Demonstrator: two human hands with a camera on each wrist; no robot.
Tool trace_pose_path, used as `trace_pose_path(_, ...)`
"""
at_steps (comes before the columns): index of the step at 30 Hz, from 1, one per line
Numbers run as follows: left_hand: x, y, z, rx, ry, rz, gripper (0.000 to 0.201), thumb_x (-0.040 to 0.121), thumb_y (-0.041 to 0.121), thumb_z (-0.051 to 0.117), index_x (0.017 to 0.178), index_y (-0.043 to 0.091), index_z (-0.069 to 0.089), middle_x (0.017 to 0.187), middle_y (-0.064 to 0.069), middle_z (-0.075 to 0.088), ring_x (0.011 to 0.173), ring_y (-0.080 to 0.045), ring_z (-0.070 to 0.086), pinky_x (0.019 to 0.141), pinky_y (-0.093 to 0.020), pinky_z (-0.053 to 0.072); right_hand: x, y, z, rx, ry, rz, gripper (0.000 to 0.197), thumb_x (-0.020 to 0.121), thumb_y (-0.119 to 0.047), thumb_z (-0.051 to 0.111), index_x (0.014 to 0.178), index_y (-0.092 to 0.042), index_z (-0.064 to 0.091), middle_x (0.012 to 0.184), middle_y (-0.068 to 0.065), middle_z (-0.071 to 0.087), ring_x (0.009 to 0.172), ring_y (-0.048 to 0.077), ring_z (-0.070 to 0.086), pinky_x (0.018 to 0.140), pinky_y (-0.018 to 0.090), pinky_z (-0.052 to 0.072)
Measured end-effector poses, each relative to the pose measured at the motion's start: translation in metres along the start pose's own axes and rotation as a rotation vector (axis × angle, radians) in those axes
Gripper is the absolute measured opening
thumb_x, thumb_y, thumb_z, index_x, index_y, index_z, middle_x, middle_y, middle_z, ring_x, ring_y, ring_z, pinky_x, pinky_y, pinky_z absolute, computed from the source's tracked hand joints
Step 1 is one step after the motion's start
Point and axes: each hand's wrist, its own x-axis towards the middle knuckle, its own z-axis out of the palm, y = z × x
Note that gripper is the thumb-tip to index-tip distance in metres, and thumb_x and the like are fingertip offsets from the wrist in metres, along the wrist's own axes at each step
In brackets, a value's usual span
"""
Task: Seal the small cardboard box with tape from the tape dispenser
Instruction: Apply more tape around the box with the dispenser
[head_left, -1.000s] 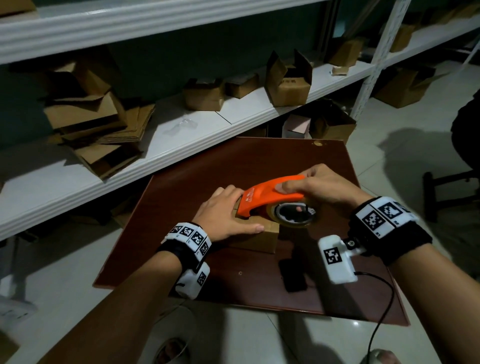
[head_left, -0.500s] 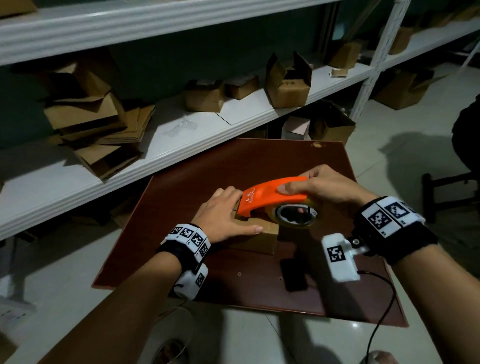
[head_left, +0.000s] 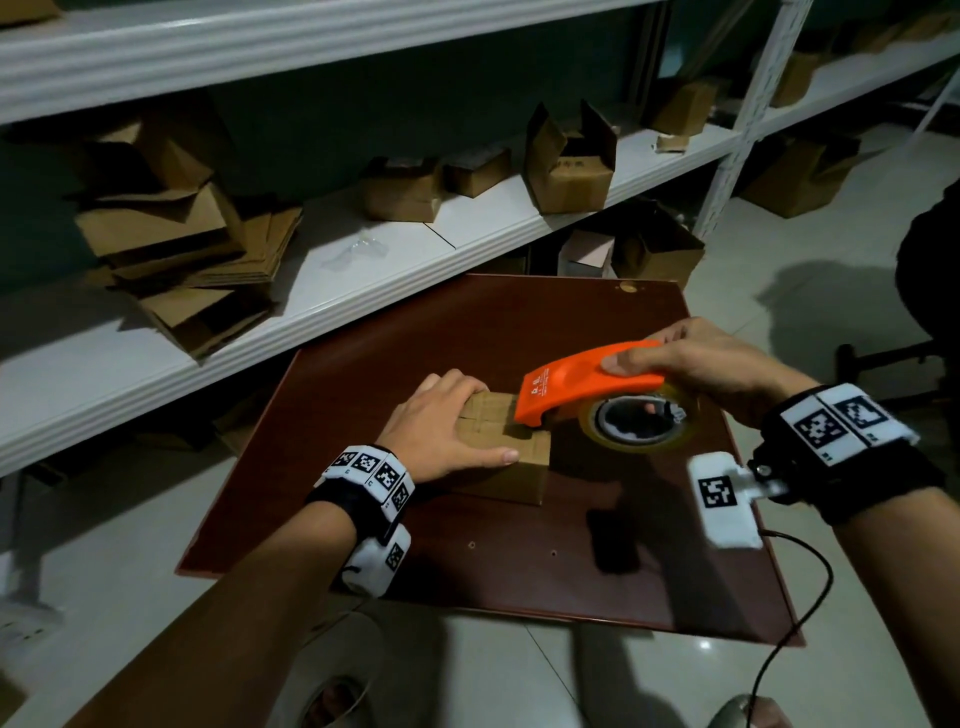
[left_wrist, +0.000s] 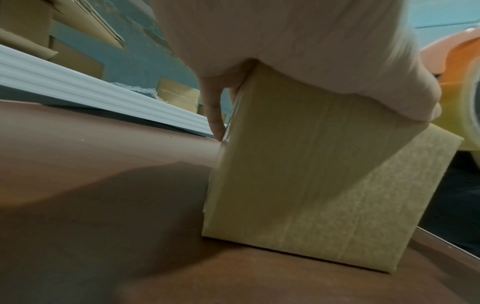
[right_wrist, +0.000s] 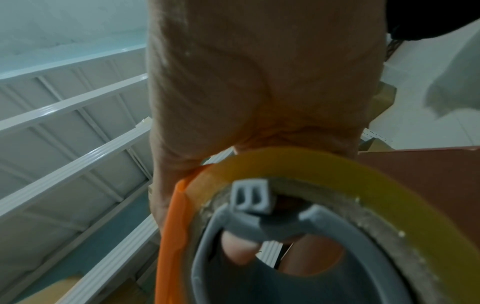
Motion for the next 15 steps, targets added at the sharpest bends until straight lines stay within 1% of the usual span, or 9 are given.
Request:
trace_pose_path(2, 0.000, 0.000, 0.000, -0.004, 0.000, -0.002, 0.092, 0.061, 0.101, 0.056, 0.131, 0.042, 0.049, 0.118, 0.022, 0.046, 0.110, -0.006, 0.043, 0.091, -0.046, 0.051, -0.001, -0.003, 0.001, -0.023, 0.016, 0.006, 0.044, 0.063, -0.051, 0.088, 0.069, -0.012, 0.068, 0.071, 0.013, 0.070, 0.058, 0.016, 0.062, 0.062, 0.024, 0.048)
trace_pose_path(3, 0.000, -0.001, 0.001, -0.006, 0.001, -0.003, 0.093, 0.060, 0.102, 0.056, 0.131, 0.042, 0.049, 0.118, 0.023, 0.046, 0.110, -0.007, 0.044, 0.092, -0.046, 0.051, 0.000, -0.004, 0.002, -0.037, 0.030, 0.009, 0.039, 0.067, -0.048, 0.086, 0.065, -0.015, 0.066, 0.068, 0.011, 0.067, 0.054, 0.014, 0.059, 0.059, 0.024, 0.045)
trace_pose_path(4, 0.000, -0.001, 0.001, -0.007, 0.002, -0.003, 0.093, 0.060, 0.102, 0.056, 0.131, 0.042, 0.049, 0.118, 0.023, 0.046, 0.111, -0.007, 0.044, 0.092, -0.047, 0.052, 0.001, -0.004, 0.003, -0.048, 0.042, 0.011, 0.038, 0.070, -0.046, 0.086, 0.064, -0.016, 0.064, 0.068, 0.010, 0.065, 0.054, 0.015, 0.058, 0.059, 0.025, 0.044)
trace_pose_path(7, 0.000, 0.000, 0.000, -0.006, -0.001, -0.005, 0.092, 0.061, 0.101, 0.057, 0.130, 0.042, 0.049, 0.119, 0.023, 0.046, 0.112, -0.006, 0.044, 0.092, -0.047, 0.052, 0.002, -0.005, 0.005, -0.055, 0.053, 0.018, 0.036, 0.069, -0.044, 0.088, 0.066, -0.015, 0.067, 0.072, 0.013, 0.066, 0.062, 0.020, 0.059, 0.065, 0.030, 0.045)
trace_pose_path(11, -0.001, 0.000, 0.000, -0.012, -0.003, -0.004, 0.091, 0.061, 0.100, 0.058, 0.130, 0.043, 0.048, 0.119, 0.023, 0.046, 0.111, -0.006, 0.044, 0.091, -0.046, 0.051, 0.002, -0.005, 0.009, -0.057, 0.041, 0.037, 0.037, 0.067, -0.042, 0.089, 0.076, -0.010, 0.072, 0.073, 0.011, 0.072, 0.059, 0.015, 0.066, 0.065, 0.030, 0.051)
trace_pose_path(13, -0.001, -0.001, 0.000, -0.016, -0.003, -0.004, 0.091, 0.062, 0.100, 0.059, 0.131, 0.042, 0.048, 0.119, 0.023, 0.046, 0.111, -0.006, 0.043, 0.090, -0.046, 0.051, 0.002, -0.006, 0.011, -0.076, 0.042, 0.040, 0.040, 0.067, -0.043, 0.089, 0.079, -0.008, 0.074, 0.074, 0.013, 0.074, 0.061, 0.015, 0.067, 0.069, 0.033, 0.053)
trace_pose_path(15, 0.000, 0.000, 0.000, -0.015, -0.004, -0.007, 0.090, 0.062, 0.100, 0.059, 0.131, 0.043, 0.048, 0.118, 0.023, 0.046, 0.111, -0.005, 0.043, 0.090, -0.046, 0.051, 0.003, -0.009, 0.012, -0.109, 0.062, 0.040, 0.041, 0.068, -0.043, 0.089, 0.079, -0.006, 0.075, 0.075, 0.013, 0.075, 0.068, 0.017, 0.068, 0.076, 0.038, 0.054)
